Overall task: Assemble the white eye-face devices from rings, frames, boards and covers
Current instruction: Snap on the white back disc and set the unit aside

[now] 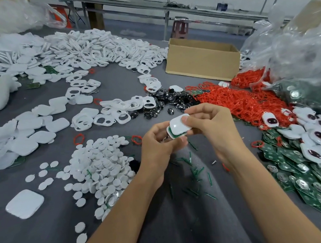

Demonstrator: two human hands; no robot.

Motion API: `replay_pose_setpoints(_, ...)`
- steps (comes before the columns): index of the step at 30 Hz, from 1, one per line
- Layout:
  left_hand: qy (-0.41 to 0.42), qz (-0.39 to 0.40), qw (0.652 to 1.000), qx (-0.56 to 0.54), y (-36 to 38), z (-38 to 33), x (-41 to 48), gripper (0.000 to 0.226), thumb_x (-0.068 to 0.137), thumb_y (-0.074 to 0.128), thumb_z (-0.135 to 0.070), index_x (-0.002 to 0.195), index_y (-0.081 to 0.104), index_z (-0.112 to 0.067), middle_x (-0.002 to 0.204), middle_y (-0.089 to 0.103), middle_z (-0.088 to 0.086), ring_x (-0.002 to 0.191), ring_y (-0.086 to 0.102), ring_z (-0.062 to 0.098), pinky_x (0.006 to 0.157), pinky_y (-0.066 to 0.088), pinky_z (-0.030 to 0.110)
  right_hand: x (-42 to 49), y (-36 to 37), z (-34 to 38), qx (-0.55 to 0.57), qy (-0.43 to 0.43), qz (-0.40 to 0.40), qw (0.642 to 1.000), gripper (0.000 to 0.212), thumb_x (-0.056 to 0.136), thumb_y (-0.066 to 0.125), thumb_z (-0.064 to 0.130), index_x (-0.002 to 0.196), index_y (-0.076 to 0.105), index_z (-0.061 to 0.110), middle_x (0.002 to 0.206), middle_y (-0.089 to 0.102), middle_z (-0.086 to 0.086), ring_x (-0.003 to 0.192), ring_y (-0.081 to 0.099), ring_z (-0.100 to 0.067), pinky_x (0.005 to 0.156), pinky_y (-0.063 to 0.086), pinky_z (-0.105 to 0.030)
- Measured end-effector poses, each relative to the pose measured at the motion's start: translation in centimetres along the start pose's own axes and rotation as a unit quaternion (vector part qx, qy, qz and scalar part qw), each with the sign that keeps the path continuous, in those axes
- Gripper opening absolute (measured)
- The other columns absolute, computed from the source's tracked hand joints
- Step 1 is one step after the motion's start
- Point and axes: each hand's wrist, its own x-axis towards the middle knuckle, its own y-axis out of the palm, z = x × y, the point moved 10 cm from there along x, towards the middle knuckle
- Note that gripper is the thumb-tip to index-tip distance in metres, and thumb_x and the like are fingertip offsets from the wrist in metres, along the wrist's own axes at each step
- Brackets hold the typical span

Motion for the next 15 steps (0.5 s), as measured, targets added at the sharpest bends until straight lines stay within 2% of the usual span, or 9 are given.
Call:
replay_pose_setpoints(4,0.000,0.004,1.000,0.004,0.11,0.03,-0.10,0.048,0.072,0.075,0.013,0.116,0.060,-0.001,0.109,0.071,0.018,0.106,0.065,0.040,0.096,0.051,0.055,0.10,0.09,-0.08,-0.080,-0.014,-0.002,0.997,0.011,0.079,0.073,0.000,0.089,0.071,0.004,0.076,0.072,-0.017,0.056,0.064,-0.023,0.059,0.056,-0.030)
replay_pose_setpoints(7,0.001,0.003,1.000,0.013,0.14,0.02,-0.07,0.050,0.071,0.076,0.013,0.115,0.061,-0.002,0.108,0.071,0.018,0.105,0.066,0.039,0.096,0.051,0.055,0.30,-0.23,0.33,-0.174,-0.049,-0.015,0.983,0.011,0.078,0.076,0.006,0.087,0.073,0.011,0.075,0.072,-0.007,0.063,0.067,-0.014,0.058,0.051,-0.020)
replay_pose_setpoints(9,0.003,0.002,1.000,0.019,0.19,0.01,-0.05,0.049,0.071,0.075,0.014,0.115,0.061,-0.002,0.107,0.071,0.018,0.104,0.067,0.037,0.096,0.052,0.053,0.39,-0.36,0.41,-0.194,-0.057,-0.016,0.979,0.010,0.078,0.076,0.007,0.087,0.073,0.012,0.072,0.071,-0.003,0.062,0.065,-0.009,0.055,0.046,-0.013)
replay_pose_setpoints(13,0.013,0.004,0.999,0.037,0.31,-0.13,-0.10,0.046,0.070,0.075,0.014,0.111,0.064,-0.005,0.102,0.074,0.014,0.093,0.069,0.026,0.092,0.055,0.043,0.48,-0.41,0.29,-0.197,-0.054,-0.001,0.979,0.010,0.078,0.076,0.006,0.087,0.074,0.011,0.068,0.069,-0.002,0.058,0.062,-0.007,0.055,0.046,-0.013)
replay_pose_setpoints(15,0.017,0.006,0.999,0.041,0.39,-0.23,-0.10,0.046,0.070,0.075,0.015,0.110,0.064,-0.005,0.101,0.074,0.012,0.092,0.069,0.024,0.089,0.055,0.039,0.52,-0.46,0.24,-0.204,-0.057,0.002,0.977,0.010,0.078,0.076,0.006,0.086,0.074,0.012,0.071,0.070,-0.005,0.062,0.065,-0.012,0.058,0.050,-0.018)
